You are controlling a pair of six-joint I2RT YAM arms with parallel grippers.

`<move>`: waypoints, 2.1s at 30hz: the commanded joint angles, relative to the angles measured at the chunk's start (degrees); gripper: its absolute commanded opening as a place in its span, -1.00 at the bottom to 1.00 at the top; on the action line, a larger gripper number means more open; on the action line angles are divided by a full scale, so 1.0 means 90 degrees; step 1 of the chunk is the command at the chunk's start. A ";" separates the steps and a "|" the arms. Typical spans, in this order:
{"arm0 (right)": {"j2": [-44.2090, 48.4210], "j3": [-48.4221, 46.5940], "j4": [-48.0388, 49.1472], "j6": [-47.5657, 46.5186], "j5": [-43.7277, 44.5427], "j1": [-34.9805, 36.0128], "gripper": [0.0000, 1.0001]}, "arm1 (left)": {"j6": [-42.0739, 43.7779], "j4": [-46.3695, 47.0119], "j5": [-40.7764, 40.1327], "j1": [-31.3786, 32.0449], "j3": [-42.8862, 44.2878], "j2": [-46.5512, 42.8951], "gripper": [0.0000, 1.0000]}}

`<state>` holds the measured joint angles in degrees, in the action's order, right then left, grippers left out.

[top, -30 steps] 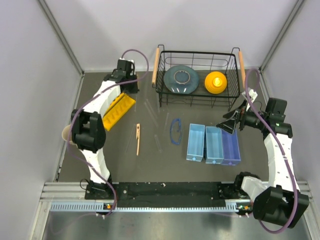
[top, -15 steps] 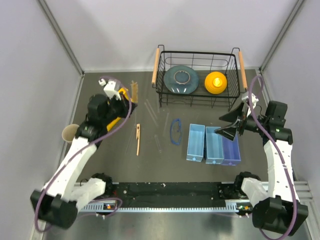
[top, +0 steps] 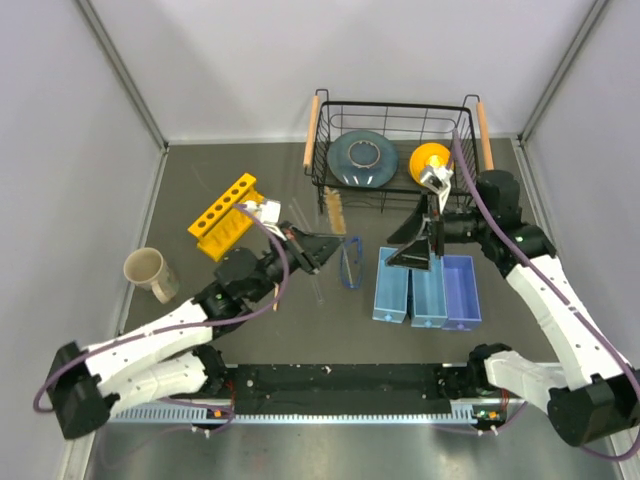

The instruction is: Organize the chemistry lab equipment

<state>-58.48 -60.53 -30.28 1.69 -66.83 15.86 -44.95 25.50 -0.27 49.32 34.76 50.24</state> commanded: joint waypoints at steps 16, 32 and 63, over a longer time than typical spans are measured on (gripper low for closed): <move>0.0189 0.1003 0.1899 0.1852 0.0082 0.0406 0.10 | -0.1011 0.1933 -0.1864 0.1434 0.1088 0.2133 -1.00; 0.0110 0.0399 0.0339 -0.0056 0.0577 -0.0071 -1.00 | -0.0407 0.1397 -0.1932 0.1434 0.0533 0.1353 0.08; -0.0318 0.0086 -0.6079 -0.6195 0.6371 -0.2816 -1.00 | 0.0776 -0.4005 -0.2694 0.1366 -0.0562 -0.1393 0.93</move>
<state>-58.39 -58.02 -76.09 -53.19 -10.61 -8.12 -37.60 -13.28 -24.91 61.80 27.79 36.29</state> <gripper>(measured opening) 0.009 0.963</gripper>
